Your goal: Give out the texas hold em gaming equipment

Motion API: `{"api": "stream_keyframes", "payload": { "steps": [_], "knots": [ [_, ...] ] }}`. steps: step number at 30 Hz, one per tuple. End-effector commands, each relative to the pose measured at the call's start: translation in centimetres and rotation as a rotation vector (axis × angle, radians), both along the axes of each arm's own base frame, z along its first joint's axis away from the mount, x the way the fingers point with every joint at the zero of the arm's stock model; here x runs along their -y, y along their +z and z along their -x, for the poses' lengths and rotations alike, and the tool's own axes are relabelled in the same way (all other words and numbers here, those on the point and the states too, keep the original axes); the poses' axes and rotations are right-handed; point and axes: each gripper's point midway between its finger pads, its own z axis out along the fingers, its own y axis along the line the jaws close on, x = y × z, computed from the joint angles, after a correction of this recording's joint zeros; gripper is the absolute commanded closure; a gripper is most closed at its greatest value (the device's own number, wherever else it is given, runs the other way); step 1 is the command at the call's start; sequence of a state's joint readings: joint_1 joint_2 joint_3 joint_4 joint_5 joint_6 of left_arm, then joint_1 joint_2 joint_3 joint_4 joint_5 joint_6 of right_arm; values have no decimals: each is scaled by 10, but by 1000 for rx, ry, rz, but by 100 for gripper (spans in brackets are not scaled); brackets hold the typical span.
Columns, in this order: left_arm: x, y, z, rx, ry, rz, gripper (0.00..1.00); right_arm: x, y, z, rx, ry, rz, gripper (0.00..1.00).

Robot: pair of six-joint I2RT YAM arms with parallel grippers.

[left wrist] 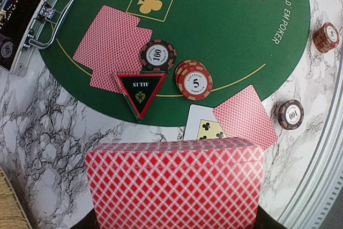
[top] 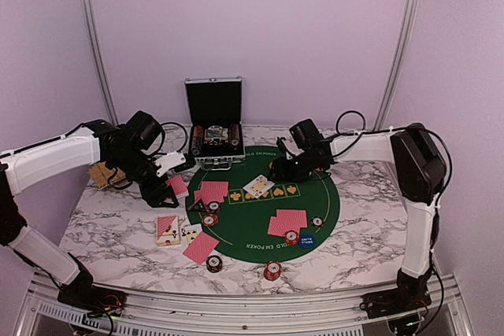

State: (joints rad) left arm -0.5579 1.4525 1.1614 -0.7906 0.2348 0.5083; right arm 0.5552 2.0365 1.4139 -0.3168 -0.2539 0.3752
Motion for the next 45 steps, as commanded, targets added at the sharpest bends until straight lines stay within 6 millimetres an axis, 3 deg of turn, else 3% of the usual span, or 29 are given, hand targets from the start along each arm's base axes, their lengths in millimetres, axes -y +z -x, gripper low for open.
{"api": "stream_keyframes", "payload": {
  "steps": [1,14,23,31,33,36,38,40,42,45],
  "knots": [
    [-1,7,5,-8,-3,17,100,-16,-7,-2,-74,-5,-105,46],
    [1,11,2,5,-6,19,100,-26,-37,-8,-206,-21,-150,46],
    [0,11,2,8,-8,16,100,-42,-34,-17,-220,-3,-226,46],
    [1,9,2,1,-12,17,100,-57,3,-26,-180,57,-289,44],
    [1,9,2,-2,-12,19,100,-56,21,-28,-146,58,-295,41],
    [2,11,2,1,-13,23,100,-59,67,-24,-81,80,-372,34],
    [2,11,2,1,-11,26,100,-68,97,-12,-61,111,-455,28],
    [3,12,2,-3,-9,31,100,-82,113,8,-72,152,-509,19],
    [7,16,1,-7,-5,50,100,-100,119,30,-102,204,-539,12],
    [11,21,-2,-8,-1,71,100,-130,122,61,-154,267,-589,8]
  ]
}}
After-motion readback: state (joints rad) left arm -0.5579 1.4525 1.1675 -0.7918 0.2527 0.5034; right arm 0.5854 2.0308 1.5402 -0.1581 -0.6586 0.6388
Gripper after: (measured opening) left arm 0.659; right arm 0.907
